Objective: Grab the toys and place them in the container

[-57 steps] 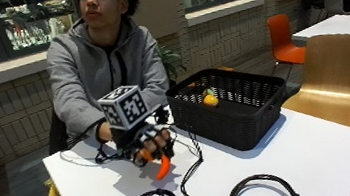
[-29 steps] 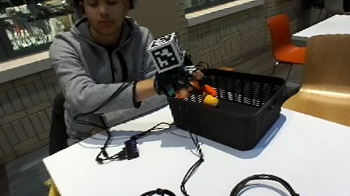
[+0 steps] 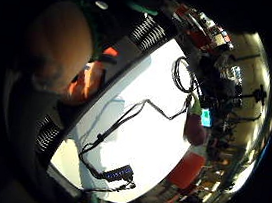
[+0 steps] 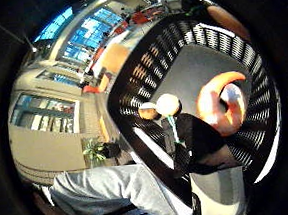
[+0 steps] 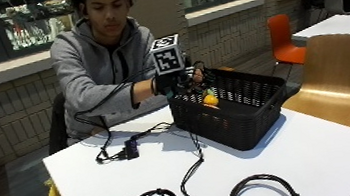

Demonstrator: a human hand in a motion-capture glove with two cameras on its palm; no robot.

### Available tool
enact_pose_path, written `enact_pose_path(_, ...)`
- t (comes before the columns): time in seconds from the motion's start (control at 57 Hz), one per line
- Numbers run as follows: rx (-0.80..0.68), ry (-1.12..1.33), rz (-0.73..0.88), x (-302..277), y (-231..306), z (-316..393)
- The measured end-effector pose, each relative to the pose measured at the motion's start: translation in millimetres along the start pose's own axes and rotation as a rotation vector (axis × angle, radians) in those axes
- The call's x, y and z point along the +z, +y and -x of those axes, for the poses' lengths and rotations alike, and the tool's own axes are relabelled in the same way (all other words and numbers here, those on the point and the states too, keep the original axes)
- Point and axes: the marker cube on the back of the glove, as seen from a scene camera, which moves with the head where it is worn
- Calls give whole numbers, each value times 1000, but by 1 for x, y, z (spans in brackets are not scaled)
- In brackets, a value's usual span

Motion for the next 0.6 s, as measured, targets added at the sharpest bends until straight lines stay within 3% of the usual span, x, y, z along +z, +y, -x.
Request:
enact_pose_path(0.193,135,27,-53,-21,28,-71)
enact_pose_path(0.596,639,130,-127,-7,128,-314)
